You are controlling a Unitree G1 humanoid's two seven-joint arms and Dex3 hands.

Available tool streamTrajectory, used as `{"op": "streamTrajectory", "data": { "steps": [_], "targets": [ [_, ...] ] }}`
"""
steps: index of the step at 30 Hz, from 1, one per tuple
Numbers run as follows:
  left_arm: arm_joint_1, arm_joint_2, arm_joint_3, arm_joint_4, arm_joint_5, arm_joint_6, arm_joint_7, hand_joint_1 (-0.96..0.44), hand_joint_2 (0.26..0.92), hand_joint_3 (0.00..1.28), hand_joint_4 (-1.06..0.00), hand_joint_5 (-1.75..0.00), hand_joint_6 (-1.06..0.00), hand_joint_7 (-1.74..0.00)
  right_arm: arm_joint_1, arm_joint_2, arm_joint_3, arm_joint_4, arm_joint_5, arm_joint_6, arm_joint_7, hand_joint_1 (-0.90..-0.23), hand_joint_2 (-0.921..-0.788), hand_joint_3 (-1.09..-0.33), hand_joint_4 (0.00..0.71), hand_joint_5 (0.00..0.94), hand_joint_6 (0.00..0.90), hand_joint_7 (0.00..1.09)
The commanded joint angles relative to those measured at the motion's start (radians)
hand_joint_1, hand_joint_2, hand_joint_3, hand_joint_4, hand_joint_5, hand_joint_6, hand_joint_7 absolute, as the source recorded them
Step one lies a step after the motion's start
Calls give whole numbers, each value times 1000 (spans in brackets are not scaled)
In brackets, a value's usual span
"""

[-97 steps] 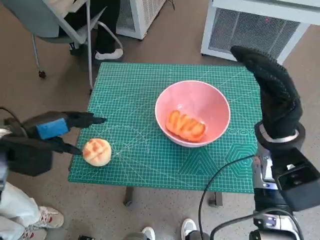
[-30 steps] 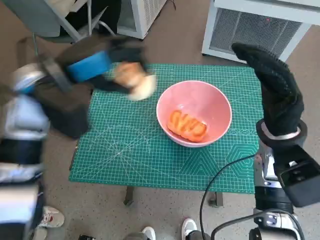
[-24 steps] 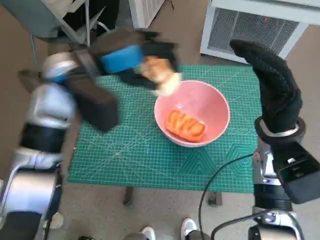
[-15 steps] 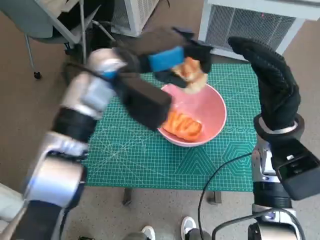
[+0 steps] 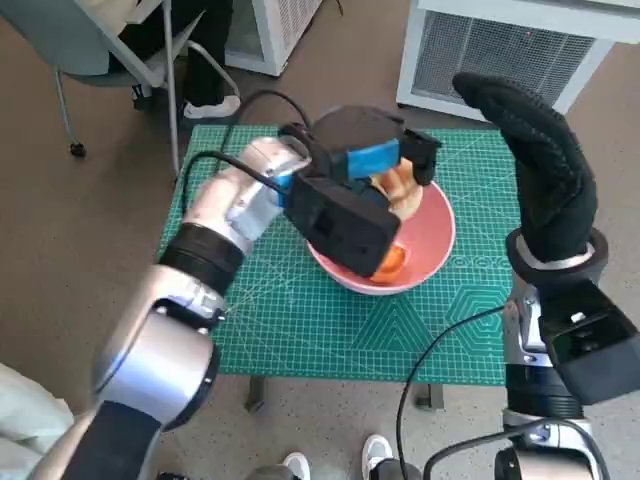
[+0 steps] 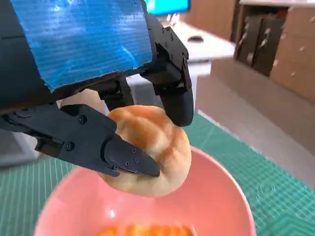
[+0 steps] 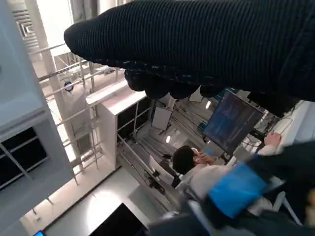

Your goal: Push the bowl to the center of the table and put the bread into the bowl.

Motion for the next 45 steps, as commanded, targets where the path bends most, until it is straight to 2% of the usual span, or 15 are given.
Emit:
{"op": "streamTrajectory", "data": {
  "steps": [1,4,7,13,18,22,24,30,34,38,45],
  "targets": [
    [12,-28,13,23,-32,78,-106,-161,918,156,-265,-271,-217,-575,26,-9,-2,-7,-7,14,-4,-564,-921,-789,287,0,3,580],
    [15,-31,23,19,-49,118,-177,-285,920,119,-149,-88,-131,-411,30,-12,-4,-14,-7,20,-5,-564,-921,-789,287,0,3,580],
    [20,-22,20,4,-49,131,-207,-384,921,113,-89,-36,-86,-352,31,-15,-5,-19,-7,25,-7,-564,-921,-788,287,0,3,580],
    [47,6,29,-23,-58,80,-178,-606,921,167,-8,-2,-10,-292,34,-18,-10,-31,-13,36,-17,-572,-921,-787,287,0,2,581],
    [88,35,115,-41,-152,-33,-162,-662,921,225,-10,-5,-38,-311,34,-17,-11,-45,-18,47,-26,-574,-921,-788,287,0,2,582],
    [136,41,214,-49,-269,-132,-160,-635,921,247,-90,-44,-150,-376,35,-17,-10,-61,-18,58,-32,-576,-921,-787,287,0,2,582],
    [162,40,266,-56,-329,-172,-156,-614,921,260,-168,-80,-235,-425,36,-18,-10,-70,-17,65,-35,-579,-921,-787,287,0,2,583],
    [225,18,423,-98,-530,-242,-182,-564,921,287,-330,-152,-378,-510,36,-23,-16,-94,-22,80,-43,-585,-921,-783,286,0,2,584],
    [270,-20,525,-180,-693,-223,-233,-527,921,298,-397,-180,-387,-523,29,-28,-21,-105,-31,90,-55,-583,-921,-783,286,0,2,585],
    [314,-49,585,-260,-801,-206,-246,-512,921,320,-408,-176,-346,-519,18,-32,-25,-109,-41,96,-68,-576,-921,-783,286,0,3,586],
    [401,-102,620,-455,-915,-135,-240,-509,921,361,-400,-122,-253,-595,-5,-33,-27,-115,-61,110,-92,-568,-921,-784,287,0,5,587]
  ]
}}
